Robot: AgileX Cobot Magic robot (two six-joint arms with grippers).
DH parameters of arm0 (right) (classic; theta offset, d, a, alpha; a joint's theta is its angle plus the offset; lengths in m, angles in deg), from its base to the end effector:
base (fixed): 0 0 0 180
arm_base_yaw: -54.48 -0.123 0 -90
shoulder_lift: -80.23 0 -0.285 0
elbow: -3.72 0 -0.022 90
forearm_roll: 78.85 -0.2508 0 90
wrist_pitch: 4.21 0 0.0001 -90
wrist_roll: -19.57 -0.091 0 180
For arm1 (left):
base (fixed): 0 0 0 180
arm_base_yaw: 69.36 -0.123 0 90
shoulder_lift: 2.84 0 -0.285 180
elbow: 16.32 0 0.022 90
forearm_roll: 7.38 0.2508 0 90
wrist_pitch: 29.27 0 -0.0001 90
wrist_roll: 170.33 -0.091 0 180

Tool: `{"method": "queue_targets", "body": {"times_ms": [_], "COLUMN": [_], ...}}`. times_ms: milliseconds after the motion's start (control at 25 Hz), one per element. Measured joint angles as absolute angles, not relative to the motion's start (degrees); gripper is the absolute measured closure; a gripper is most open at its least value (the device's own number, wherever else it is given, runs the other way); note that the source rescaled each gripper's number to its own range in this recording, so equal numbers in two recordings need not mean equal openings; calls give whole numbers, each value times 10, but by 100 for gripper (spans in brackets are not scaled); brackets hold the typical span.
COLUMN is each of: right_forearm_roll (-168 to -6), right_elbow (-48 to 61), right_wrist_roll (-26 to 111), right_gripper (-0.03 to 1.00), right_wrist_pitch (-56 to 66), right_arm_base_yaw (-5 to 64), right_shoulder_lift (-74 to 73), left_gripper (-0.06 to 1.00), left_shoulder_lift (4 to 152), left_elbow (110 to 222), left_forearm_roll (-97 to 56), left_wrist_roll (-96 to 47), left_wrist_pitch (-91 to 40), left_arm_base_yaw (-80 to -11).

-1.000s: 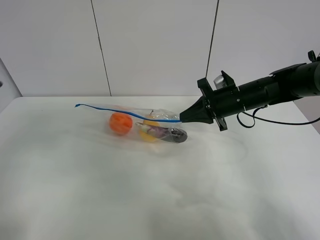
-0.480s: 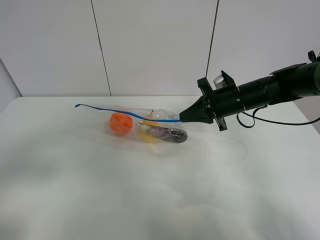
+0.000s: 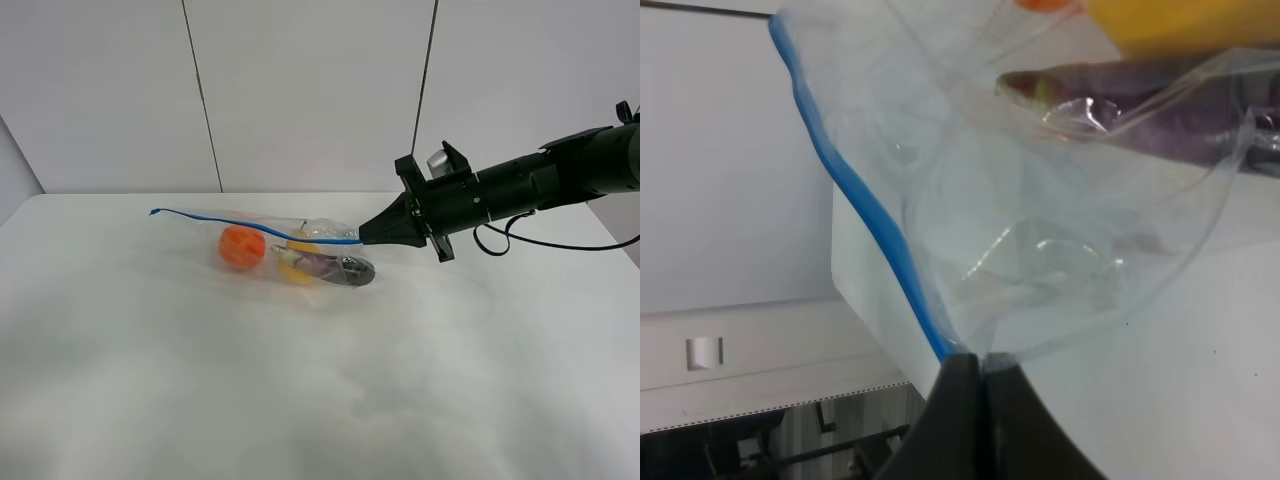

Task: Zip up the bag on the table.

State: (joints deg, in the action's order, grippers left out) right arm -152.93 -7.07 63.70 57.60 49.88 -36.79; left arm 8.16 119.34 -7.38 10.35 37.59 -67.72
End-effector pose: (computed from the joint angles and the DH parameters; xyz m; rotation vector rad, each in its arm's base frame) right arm 0.3542 0.1059 0.1968 -0.0862 2.5304 1.4656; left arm -0.0090 0.0003 0.2895 0.0179 2.1328 -0.0238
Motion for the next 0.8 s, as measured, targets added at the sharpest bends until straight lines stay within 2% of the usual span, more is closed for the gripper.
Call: {"method": "queue_targets", "body": {"times_ms": [120,200,360,440,560,800], "right_forearm_roll": [-1529,-1528,-1509,-1469,-1349,-1024], "right_elbow": [-71,-71,-67,-48,7,137], "right_wrist_roll": [637,637,629,600,516,342], "right_gripper": [91,76,19,4,-2,-3], "right_wrist_pitch": [576,576,577,577,578,579], "right_arm_base_yaw": [499,499,499,499,499,499], "right_shoulder_lift": [-368,-368,-368,-368,-368,-369], "left_gripper": [-6,-6,-6,-6,-6,-6], "left_shoulder_lift": [48,48,48,48,48,48], "left_elbow": [1192,1192,1192,1192,1192,1192], "left_forearm_roll": [-74,-74,-74,-74,-74,-74], "left_wrist_roll": [103,103,103,103,103,103], "left_wrist_pitch": [378,378,378,378,378,378], "left_arm_base_yaw": [-677,-677,-677,-677,-677,-677]}}
